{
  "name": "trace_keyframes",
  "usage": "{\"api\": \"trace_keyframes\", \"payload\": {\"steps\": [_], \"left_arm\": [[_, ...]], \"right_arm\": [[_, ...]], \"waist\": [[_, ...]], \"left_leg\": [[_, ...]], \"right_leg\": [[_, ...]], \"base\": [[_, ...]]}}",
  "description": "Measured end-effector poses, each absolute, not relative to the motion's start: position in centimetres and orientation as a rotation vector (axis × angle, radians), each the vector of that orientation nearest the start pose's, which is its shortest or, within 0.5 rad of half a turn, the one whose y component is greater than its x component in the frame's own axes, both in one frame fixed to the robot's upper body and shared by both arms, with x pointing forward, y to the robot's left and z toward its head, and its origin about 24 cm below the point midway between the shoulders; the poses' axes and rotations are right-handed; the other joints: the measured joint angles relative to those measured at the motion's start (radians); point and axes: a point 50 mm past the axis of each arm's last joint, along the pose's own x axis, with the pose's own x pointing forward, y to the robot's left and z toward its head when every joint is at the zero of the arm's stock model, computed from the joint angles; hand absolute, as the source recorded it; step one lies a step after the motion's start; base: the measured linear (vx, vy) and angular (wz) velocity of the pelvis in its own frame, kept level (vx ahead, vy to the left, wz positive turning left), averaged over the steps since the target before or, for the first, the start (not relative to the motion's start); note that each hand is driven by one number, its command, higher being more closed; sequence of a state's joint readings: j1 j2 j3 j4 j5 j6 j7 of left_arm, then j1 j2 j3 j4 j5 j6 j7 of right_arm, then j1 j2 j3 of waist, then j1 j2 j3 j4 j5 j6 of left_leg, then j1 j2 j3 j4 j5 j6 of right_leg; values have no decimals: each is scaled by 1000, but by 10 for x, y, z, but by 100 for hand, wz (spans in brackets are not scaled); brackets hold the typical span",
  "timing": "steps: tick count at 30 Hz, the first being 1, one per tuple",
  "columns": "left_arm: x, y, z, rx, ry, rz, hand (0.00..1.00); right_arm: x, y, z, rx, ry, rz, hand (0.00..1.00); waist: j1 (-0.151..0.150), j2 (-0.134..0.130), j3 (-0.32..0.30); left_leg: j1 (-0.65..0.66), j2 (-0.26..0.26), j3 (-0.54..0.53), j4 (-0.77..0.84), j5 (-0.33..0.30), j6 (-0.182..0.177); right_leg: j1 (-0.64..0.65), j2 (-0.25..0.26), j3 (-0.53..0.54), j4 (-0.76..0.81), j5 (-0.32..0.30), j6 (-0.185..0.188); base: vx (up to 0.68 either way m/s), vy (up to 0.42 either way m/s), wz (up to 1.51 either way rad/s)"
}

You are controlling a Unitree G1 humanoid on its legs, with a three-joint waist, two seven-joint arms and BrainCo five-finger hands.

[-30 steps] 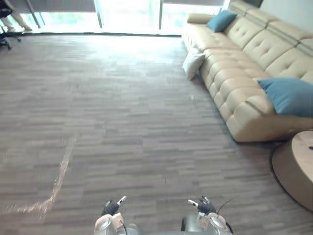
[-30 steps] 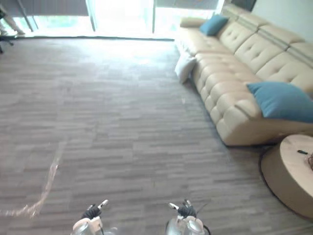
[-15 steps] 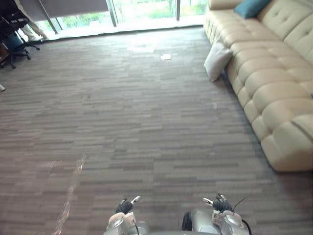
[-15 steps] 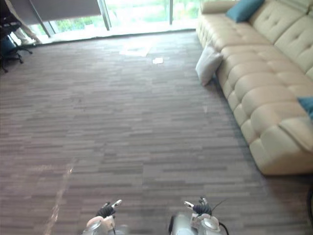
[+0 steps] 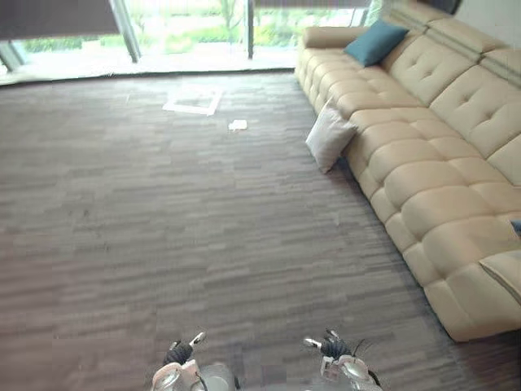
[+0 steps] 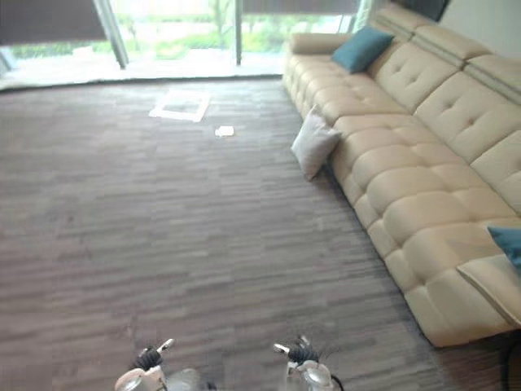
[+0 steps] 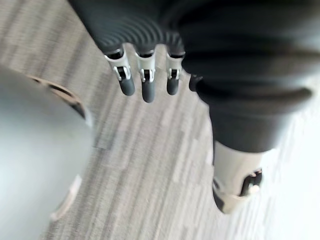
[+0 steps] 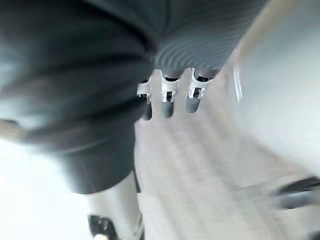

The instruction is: Pick up cushions and gather them together orderly.

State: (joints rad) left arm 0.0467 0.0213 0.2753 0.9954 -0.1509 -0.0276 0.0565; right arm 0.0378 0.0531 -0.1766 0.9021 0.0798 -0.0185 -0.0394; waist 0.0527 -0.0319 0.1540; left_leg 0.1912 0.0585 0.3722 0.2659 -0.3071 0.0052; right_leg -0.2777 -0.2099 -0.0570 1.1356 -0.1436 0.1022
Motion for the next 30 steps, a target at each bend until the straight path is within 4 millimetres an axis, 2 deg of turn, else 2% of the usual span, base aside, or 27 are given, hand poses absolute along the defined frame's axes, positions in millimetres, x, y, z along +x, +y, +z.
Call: {"api": "trace_keyframes", "payload": {"steps": [1,2,3,5,6,7,8,9,10,11,12,13,15,16,17,18,19,21,22,23,24,25,26,28,29,30], "left_arm": [[120,196,-153,-210,985,384,0],[124,193,-153,-205,990,366,0],[125,190,-153,-206,994,357,0],[129,178,-154,-206,996,316,0],[129,176,-154,-201,994,309,0],[127,168,-155,-211,1011,295,0],[127,163,-155,-220,1010,283,0],[125,158,-156,-227,1018,273,0],[126,157,-156,-231,1015,270,0],[130,158,-155,-239,1004,275,0],[128,161,-155,-254,1003,296,0],[129,164,-154,-260,990,311,0],[132,173,-150,-264,952,344,0],[134,176,-148,-262,932,352,0],[135,177,-147,-263,923,356,0],[137,178,-146,-266,908,362,0],[139,179,-144,-268,897,364,0],[140,179,-143,-281,883,379,0],[140,181,-143,-283,882,387,0],[136,188,-144,-272,888,404,0],[135,195,-144,-253,891,414,0],[134,196,-144,-249,897,413,0],[135,197,-144,-244,898,413,0],[135,200,-145,-230,908,407,0],[132,198,-147,-227,933,399,0],[130,196,-149,-225,950,393,0]], "right_arm": [[145,-161,-141,189,889,-235,0],[149,-165,-139,184,867,-246,0],[148,-169,-139,176,869,-249,0],[146,-177,-140,161,883,-267,0],[142,-178,-141,159,896,-269,0],[145,-190,-140,118,893,-271,0],[144,-196,-140,102,902,-276,0],[144,-200,-140,90,912,-282,0],[145,-203,-139,92,910,-293,0],[145,-205,-139,93,908,-300,0],[145,-205,-139,94,910,-301,0],[148,-203,-139,97,908,-297,0],[147,-191,-142,108,927,-271,0],[146,-184,-143,110,936,-249,0],[146,-181,-144,112,941,-238,0],[145,-175,-145,121,953,-229,0],[143,-171,-147,132,965,-226,0],[143,-166,-147,144,967,-223,0],[144,-163,-147,147,966,-216,0],[141,-157,-149,158,982,-208,0],[138,-150,-150,169,993,-195,0],[135,-148,-151,173,1002,-192,0],[131,-148,-153,176,1010,-198,0],[131,-147,-153,184,1010,-202,0],[131,-153,-152,176,1003,-219,0],[133,-156,-150,172,983,-220,0]], "waist": [[-3,-4,3],[-8,-8,8],[-14,-7,9],[-40,-10,10],[-47,-13,12],[-53,18,14],[-53,44,8],[-54,65,1],[-58,87,6],[-61,95,18],[-55,100,28],[-47,108,33],[-38,87,40],[-37,71,40],[-33,67,39],[-20,64,38],[-5,64,38],[11,61,36],[16,58,34],[21,33,19],[9,5,-2],[6,-7,-9],[15,-21,-16],[19,-44,-15],[8,-36,-10],[2,-22,1]], "left_leg": [[51,-3,-1,-39,-20,-17],[98,-4,-4,-63,-30,-23],[123,-4,-8,-76,-38,-15],[204,-15,-63,-117,-83,-38],[230,-23,-86,-123,-94,-38],[267,-9,-119,-114,-87,-37],[259,10,-138,-77,-71,-57],[216,36,-172,36,-50,-64],[144,65,-203,228,-3,-101],[82,90,-232,380,78,-139],[-16,124,-271,590,245,-207],[-109,164,-260,759,244,-202],[-224,181,-212,835,180,-137],[-305,184,-161,795,138,-113],[-343,190,-129,754,123,-98],[-378,201,-71,647,97,-79],[-413,190,-43,490,84,-72],[-436,153,-59,255,112,-82],[-440,129,-74,127,191,-88],[-429,101,-71,151,229,-43],[-432,84,-56,164,194,-34],[-434,82,-44,199,165,2],[-412,67,-24,214,131,31],[-335,18,-2,168,115,53],[-255,-7,2,122,94,59],[-183,-19,-1,96,75,68]], "right_leg": [[-70,4,-43,-48,-20,-1],[-121,5,-109,-186,-35,-28],[-126,6,-139,-269,-32,-39],[-118,35,-140,-575,29,-60],[-116,41,-115,-595,89,-89],[-110,52,-115,-519,49,-117],[-108,56,-126,-490,11,-132],[-100,67,-136,-460,-40,-132],[-64,85,-148,-458,-83,-135],[-23,97,-153,-472,-105,-139],[38,119,-152,-509,-127,-146],[113,148,-150,-559,-139,-160],[225,158,-130,-657,-150,-170],[304,158,-113,-741,-150,-164],[336,158,-103,-781,-146,-157],[381,154,-83,-826,-132,-135],[437,147,-58,-868,-139,-123],[487,131,-33,-913,-158,-96],[516,121,-11,-931,-183,-70],[536,95,29,-937,-205,-61],[542,71,34,-932,-191,-67],[530,55,45,-908,-152,-55],[505,35,68,-836,-119,-18],[421,-3,101,-601,-60,38],[297,-11,139,-322,73,95],[218,-7,139,-134,82,91]], "base": [[562,31,6],[512,-27,13],[641,-87,37],[600,-148,65],[672,-164,53],[534,-125,19],[625,-165,10],[584,-208,7],[594,-226,11],[602,-199,-1],[601,-121,-26],[598,-80,-42],[563,-24,-47],[633,-1,-40],[626,35,-50],[677,101,-61],[600,134,-65],[546,205,-62],[589,303,-84],[626,304,-64],[667,308,-39],[668,315,-21],[629,344,-27],[574,307,-18],[523,214,-5],[494,186,-2]]}}
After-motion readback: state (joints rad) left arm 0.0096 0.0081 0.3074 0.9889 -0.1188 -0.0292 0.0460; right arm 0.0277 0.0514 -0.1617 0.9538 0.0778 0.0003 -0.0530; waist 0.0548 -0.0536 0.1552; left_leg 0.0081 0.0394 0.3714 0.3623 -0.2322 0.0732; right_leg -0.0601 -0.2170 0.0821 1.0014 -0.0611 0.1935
